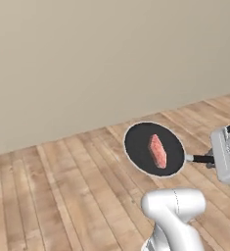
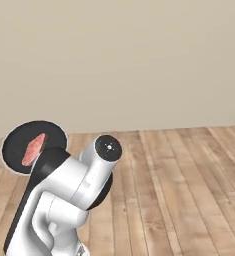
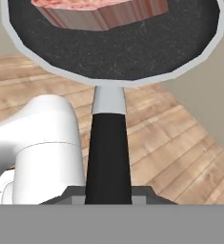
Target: Pick up the pan with the steak in it and place it on the dining table. Then place the steak on the plate.
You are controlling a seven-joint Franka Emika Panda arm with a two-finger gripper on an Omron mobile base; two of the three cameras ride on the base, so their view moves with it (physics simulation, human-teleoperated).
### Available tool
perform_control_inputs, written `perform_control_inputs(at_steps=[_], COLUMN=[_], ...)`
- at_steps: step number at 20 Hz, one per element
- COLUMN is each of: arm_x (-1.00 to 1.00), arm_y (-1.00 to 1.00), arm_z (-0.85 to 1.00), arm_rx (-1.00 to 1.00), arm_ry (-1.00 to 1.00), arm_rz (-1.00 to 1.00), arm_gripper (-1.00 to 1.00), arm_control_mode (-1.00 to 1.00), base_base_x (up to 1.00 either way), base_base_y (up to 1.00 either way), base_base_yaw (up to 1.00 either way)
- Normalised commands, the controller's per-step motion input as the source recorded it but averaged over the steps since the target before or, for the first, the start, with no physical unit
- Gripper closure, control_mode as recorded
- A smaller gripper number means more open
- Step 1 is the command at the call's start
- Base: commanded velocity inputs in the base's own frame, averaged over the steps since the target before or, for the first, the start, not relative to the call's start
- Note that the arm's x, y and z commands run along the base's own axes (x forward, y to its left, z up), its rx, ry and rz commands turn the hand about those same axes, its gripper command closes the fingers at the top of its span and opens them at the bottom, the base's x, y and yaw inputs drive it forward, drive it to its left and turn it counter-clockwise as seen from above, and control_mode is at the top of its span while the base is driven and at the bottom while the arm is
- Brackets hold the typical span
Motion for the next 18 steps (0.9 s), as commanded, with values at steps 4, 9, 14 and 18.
perform_control_inputs(at_steps=[4, 9, 14, 18], arm_x=[0.0, 0.0, 0.0, 0.0], arm_y=[0.0, 0.0, 0.0, 0.0], arm_z=[0.0, 0.0, 0.0, 0.0], arm_rx=[0.0, 0.0, 0.0, 0.0], arm_ry=[0.0, 0.0, 0.0, 0.0], arm_rz=[0.0, 0.0, 0.0, 0.0], arm_gripper=[1.0, 1.0, 1.0, 1.0], arm_control_mode=[1.0, 1.0, 1.0, 1.0], base_base_x=[0.05, 0.0, 0.0, 0.0], base_base_y=[0.05, 0.0, 0.0, 0.0], base_base_yaw=[-0.5, -0.5, -0.5, -0.5])
